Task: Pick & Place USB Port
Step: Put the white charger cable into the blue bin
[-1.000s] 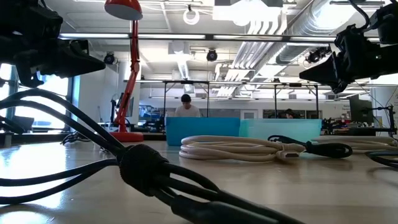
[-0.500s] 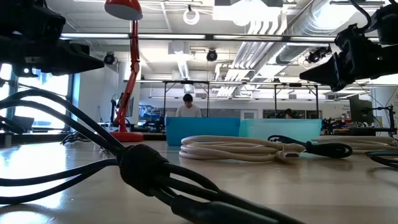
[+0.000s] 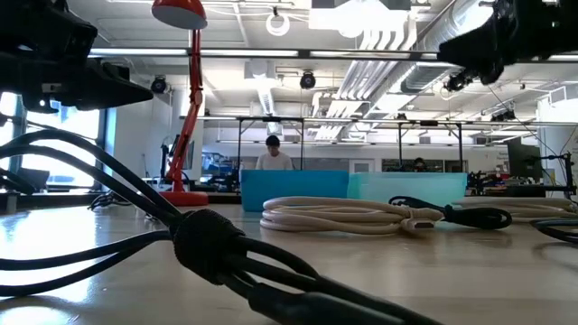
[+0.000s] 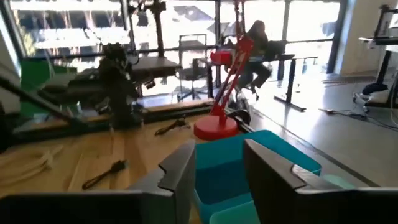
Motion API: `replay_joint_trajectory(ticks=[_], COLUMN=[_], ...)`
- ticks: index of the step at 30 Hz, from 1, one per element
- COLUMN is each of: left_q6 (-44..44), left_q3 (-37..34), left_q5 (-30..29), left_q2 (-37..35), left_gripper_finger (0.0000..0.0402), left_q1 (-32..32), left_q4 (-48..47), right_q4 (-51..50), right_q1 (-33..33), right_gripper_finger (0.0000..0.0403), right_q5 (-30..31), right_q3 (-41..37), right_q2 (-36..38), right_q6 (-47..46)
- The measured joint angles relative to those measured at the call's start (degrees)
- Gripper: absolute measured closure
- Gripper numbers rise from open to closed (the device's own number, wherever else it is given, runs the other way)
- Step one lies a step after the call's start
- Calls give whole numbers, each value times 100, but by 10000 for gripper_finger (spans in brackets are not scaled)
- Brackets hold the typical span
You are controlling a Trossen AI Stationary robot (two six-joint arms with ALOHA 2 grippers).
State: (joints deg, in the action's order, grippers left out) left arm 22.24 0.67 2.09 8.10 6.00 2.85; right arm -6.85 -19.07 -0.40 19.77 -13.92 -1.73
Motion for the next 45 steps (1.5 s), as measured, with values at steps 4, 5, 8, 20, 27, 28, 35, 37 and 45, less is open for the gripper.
replay_joint_trajectory(ticks=[4, 5, 8, 20, 27, 28, 35, 37, 45], left_q6=[190, 192, 190, 190, 192, 192, 190, 190, 141], left_q3=[0, 0, 0, 0, 0, 0, 0, 0, 0], left_q5=[0, 2, 1, -35, -162, -164, -154, -149, -137], left_q2=[0, 0, 0, 1, 1, 1, 2, 2, 1], left_gripper_finger=[401, 401, 401, 401, 401, 401, 401, 401, 401], left_q1=[-2, -2, -2, -1, 0, 0, 0, 0, 0], left_q4=[-20, -43, -157, -219, -238, -240, -240, -240, -240], right_q4=[-849, -1166, -2268, -5566, -5788, -5734, -4938, -4718, -3939], right_q1=[0, 0, 0, 0, 318, 395, 933, 1094, 1577], right_gripper_finger=[252, 248, 237, 203, 202, 202, 202, 202, 201], right_q5=[50, 122, 575, 474, -467, -455, -457, -469, -440], right_q3=[851, 1093, 1822, 3488, 3023, 2927, 2181, 2007, 1371], right_q2=[-728, -945, -1627, -3921, -4491, -4541, -4659, -4659, -4657], right_q6=[40, 80, 245, -1299, -2090, -2186, -2898, -3022, -3294])
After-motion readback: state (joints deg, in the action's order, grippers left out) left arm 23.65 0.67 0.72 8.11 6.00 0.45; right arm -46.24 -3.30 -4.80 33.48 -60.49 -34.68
